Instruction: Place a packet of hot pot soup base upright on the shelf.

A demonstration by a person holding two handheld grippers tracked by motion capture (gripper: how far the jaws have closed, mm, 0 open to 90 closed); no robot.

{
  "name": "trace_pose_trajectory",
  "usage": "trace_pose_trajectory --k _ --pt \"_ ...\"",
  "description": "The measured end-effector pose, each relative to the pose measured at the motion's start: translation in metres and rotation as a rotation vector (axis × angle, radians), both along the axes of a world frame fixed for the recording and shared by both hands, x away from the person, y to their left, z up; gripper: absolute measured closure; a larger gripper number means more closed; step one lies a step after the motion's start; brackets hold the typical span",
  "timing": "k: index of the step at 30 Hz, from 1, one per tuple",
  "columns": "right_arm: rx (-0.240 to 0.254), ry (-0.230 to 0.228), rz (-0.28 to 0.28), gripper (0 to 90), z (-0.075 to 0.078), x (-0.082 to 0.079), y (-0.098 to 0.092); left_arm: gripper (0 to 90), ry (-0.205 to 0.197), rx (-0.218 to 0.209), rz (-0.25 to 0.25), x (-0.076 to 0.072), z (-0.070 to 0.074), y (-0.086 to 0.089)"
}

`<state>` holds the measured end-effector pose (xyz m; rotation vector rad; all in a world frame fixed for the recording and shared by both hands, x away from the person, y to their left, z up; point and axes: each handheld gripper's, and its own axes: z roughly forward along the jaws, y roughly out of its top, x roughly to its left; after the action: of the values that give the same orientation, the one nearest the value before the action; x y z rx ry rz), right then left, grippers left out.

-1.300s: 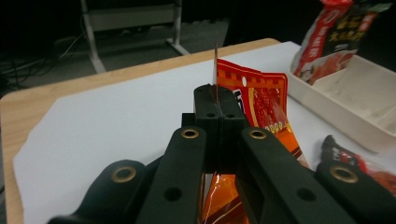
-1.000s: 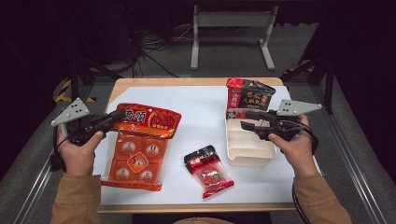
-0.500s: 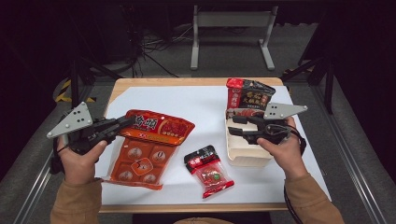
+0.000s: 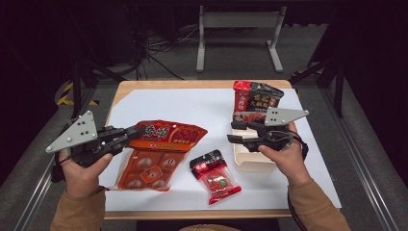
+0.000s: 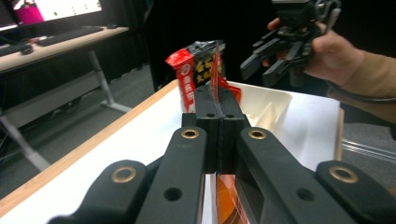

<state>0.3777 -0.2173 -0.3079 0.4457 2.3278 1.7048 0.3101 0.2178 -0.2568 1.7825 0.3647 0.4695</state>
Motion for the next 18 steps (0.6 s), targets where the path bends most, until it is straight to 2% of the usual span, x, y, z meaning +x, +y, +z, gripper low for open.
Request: trace_pose_trajectory --k 5,9,13,18 --pt "0.011 -0.006 0.025 47.7 -0.002 0.000 0.009 90.0 -0.015 -0.008 -0.018 -0.005 0.003 -0.004" --pt "0.020 -0.008 0.038 42.2 -0.004 0.003 0.017 90.0 -0.024 -0.018 -0.015 -0.006 0.004 -0.005" --pt "0.050 -0.014 0.051 35.9 -0.008 0.007 0.030 90.0 -0.035 -0.042 -0.005 -0.006 0.005 -0.004" --pt "0.061 -0.006 0.081 34.8 -0.014 0.009 0.045 90.0 -0.040 -0.058 -0.012 -0.006 0.005 -0.007"
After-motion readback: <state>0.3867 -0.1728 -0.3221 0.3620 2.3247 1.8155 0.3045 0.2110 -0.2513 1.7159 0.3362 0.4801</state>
